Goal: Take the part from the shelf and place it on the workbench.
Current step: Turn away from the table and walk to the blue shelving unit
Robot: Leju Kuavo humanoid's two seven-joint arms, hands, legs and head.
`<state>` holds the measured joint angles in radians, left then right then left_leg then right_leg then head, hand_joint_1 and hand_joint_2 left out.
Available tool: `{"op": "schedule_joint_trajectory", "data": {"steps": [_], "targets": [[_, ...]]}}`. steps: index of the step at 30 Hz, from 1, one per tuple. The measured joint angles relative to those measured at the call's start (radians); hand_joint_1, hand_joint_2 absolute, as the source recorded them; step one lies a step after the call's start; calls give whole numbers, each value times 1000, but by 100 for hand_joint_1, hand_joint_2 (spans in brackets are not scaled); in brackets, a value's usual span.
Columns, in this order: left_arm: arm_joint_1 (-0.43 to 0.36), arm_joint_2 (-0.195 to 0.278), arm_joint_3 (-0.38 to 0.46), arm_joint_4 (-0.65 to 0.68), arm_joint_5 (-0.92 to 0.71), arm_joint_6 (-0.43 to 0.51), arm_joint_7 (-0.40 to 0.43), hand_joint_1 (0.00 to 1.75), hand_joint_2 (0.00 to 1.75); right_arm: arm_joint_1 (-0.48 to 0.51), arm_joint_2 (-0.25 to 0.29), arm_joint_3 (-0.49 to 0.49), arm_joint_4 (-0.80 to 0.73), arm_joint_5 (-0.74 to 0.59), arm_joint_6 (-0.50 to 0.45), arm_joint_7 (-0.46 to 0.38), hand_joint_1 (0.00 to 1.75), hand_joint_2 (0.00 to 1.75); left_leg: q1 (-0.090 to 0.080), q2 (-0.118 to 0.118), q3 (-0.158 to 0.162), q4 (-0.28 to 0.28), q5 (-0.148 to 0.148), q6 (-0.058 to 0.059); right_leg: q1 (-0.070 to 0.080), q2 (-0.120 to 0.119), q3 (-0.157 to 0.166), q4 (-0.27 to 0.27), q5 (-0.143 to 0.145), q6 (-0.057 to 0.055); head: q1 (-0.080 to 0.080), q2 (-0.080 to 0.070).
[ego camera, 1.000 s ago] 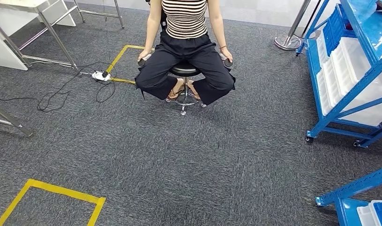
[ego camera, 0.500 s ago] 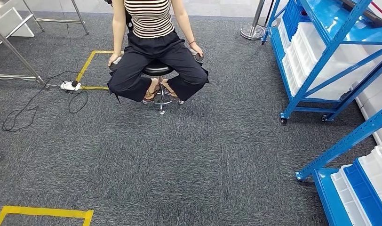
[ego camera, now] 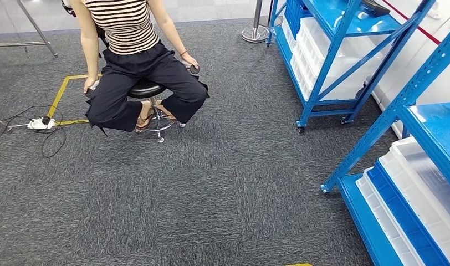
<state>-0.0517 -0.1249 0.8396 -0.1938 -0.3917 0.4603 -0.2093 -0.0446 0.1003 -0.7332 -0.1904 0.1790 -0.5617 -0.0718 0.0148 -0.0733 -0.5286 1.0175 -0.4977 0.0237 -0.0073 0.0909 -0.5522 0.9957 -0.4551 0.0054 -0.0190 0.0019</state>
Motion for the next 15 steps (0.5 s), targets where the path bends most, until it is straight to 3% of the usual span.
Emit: {"op": "schedule_joint_trajectory", "data": {"steps": [1, 3, 4, 5, 7, 9, 10, 11, 13, 15], "targets": [[0, 0, 0, 0, 0, 0, 1, 0, 0, 0, 1, 0, 0, 0, 0, 1, 0, 0, -3, -10, 7, -17, 2, 2, -1, 9, -4, 0, 2, 4, 0, 0], [-1, 0, 0, 0, 0, 1, 1, 0, 0, 2, 2, 0, 0, 2, -2, 3, 0, 0, -6, 9, 8, -27, 8, 9, -6, 25, -13, 0, 7, 15, 0, 0], [-2, -1, 0, 0, 0, 2, 1, 0, 0, 3, 2, 0, 0, 3, -2, 4, 0, 0, -5, 20, 10, -34, 13, 14, -6, 19, -21, 8, 4, 18, 0, 0], [-2, -2, 0, 0, 0, 2, 1, 0, 0, 4, 2, 0, 0, 4, -3, 4, 0, 0, -4, 33, 12, -41, 18, 20, -5, 1, -36, 31, -8, 18, 2, 0], [0, -3, 1, 0, 0, 2, 2, 0, 0, 1, 2, 0, 0, 6, -3, 5, 0, 0, -6, 62, 12, -49, 24, 28, -4, -50, -93, 139, -60, 13, 7, 0], [1, -3, 1, 0, 0, 2, 2, 0, 0, 0, 2, 0, 0, 8, -3, 5, 0, 0, -8, 92, 9, -49, 24, 29, -6, -74, -151, 265, -108, 15, 9, 0], [2, -4, 1, 0, 0, 2, 2, 0, 0, 1, 1, 0, 0, 9, -3, 5, 0, 0, -9, 106, 8, -48, 24, 29, -9, -78, -160, 289, -113, 21, 9, 0], [1, -4, 1, 0, 0, 2, 2, 0, 0, 3, 1, 0, 0, 10, -3, 5, 0, 0, -8, 118, 8, -48, 23, 29, -11, -83, -146, 271, -103, 30, 10, 0], [1, -7, 1, 0, 1, 2, 2, 0, 0, 4, 0, 0, -1, 12, -3, 5, 0, 0, -8, 140, 10, -45, 20, 24, -16, -111, -66, 135, -56, 48, 11, 0], [0, -8, 1, -1, 2, 4, 2, 0, 0, 0, 0, 0, -1, 15, -2, 5, 0, 0, -13, 157, 12, -39, 13, 12, -15, -145, 1, 19, -26, 48, 10, 0]]}}
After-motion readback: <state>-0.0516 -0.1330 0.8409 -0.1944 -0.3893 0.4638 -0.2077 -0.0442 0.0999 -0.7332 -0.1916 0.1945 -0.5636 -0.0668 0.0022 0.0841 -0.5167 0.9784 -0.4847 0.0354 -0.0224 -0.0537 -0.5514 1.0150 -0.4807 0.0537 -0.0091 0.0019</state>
